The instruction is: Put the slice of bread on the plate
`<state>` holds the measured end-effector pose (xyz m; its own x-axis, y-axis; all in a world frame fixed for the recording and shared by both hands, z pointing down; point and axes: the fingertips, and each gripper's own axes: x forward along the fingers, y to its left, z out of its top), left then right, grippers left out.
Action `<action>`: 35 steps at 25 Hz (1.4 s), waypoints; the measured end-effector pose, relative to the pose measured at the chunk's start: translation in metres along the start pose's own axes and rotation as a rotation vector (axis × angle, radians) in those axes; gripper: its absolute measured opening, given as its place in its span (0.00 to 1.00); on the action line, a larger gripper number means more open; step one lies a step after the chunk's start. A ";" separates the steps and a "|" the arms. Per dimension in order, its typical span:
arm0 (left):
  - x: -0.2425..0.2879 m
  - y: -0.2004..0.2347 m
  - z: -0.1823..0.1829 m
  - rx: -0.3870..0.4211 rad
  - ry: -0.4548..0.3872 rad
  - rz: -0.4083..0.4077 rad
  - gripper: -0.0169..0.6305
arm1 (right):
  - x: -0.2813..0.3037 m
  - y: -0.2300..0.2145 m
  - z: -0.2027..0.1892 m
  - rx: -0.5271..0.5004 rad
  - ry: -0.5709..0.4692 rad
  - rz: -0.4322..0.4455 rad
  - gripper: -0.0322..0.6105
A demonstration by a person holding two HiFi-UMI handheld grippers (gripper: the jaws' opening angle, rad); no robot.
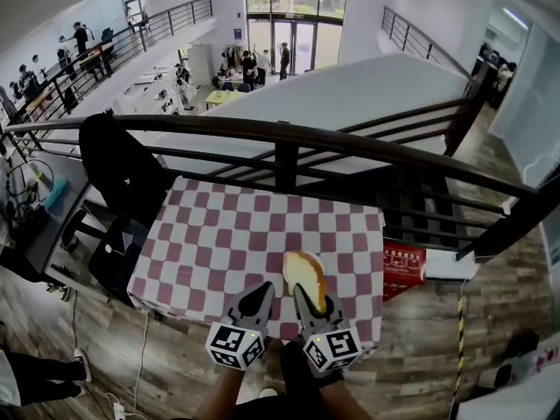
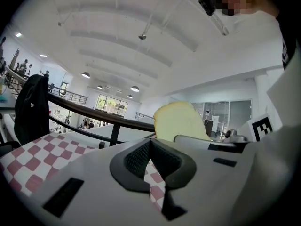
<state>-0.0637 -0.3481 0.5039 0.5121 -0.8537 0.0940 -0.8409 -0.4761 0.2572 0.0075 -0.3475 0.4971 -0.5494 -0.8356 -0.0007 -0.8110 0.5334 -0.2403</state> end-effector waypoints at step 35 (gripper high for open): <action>0.110 0.063 -0.147 -0.230 0.368 0.082 0.05 | 0.079 -0.147 -0.281 0.444 0.799 -0.204 0.45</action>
<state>-0.0349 -0.4409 0.6721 0.5084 -0.7352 0.4484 -0.8420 -0.3152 0.4378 0.0268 -0.4550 0.8055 -0.5134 -0.4814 0.7104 -0.8467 0.1497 -0.5105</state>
